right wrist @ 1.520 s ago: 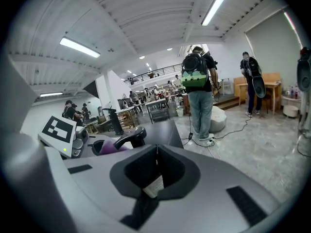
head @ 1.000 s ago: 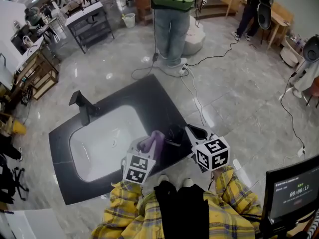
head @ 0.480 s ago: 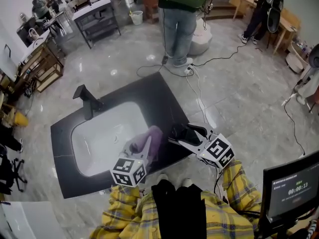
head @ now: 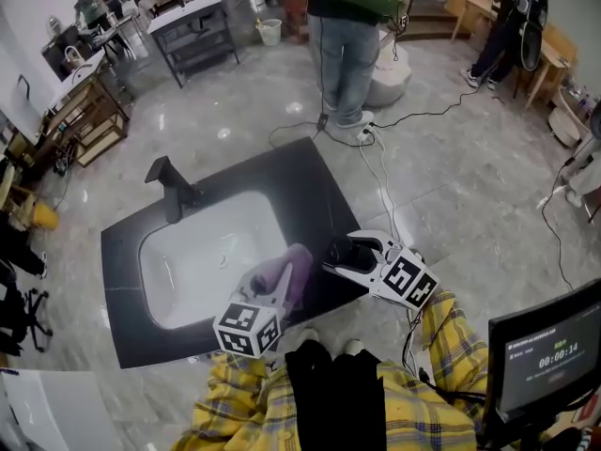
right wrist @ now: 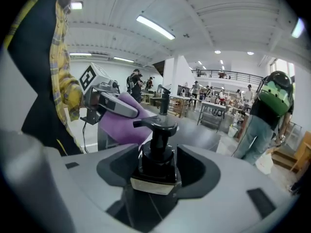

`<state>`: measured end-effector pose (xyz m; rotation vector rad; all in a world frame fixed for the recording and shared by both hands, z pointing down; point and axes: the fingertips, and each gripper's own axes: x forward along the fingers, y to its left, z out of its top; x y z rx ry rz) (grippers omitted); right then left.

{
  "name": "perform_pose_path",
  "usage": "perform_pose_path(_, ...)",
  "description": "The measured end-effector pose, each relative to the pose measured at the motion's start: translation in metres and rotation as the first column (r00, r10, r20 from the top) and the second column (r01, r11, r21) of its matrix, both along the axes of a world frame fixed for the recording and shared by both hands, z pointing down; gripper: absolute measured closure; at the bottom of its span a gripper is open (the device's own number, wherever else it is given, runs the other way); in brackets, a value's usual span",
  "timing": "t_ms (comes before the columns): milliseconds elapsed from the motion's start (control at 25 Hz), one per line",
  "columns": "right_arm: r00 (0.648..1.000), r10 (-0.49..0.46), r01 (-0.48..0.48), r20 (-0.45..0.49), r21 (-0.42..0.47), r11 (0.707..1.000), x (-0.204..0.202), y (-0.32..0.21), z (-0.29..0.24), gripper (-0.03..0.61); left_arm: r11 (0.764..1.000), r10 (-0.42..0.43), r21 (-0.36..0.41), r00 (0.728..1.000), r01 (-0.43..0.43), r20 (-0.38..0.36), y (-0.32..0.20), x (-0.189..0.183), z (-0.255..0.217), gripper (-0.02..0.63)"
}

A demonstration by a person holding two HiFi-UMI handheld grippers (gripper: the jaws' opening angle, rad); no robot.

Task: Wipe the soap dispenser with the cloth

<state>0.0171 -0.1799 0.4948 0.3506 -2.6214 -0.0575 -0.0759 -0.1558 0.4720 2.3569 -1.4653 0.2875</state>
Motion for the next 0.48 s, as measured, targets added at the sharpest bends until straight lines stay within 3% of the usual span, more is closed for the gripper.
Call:
perform_pose_path(200, 0.995, -0.098, 0.097, -0.022, -0.046, 0.994, -0.004, -0.001, 0.000, 0.351, 1.000, -0.004, -0.005, 1.000, 0.004, -0.003, -0.002, -0.003, 0.002, 0.571)
perform_pose_path(280, 0.994, -0.108, 0.107, -0.017, -0.066, 0.992, -0.005, -0.002, 0.003, 0.388, 1.000, -0.008, -0.003, 1.000, 0.008, -0.003, -0.004, -0.004, 0.003, 0.571)
perform_pose_path(480, 0.998, 0.018, -0.014, 0.056, -0.068, 0.998, -0.009, -0.011, 0.000, 0.391, 1.000, -0.018, 0.002, 1.000, 0.018, -0.001, -0.007, -0.004, 0.002, 0.571)
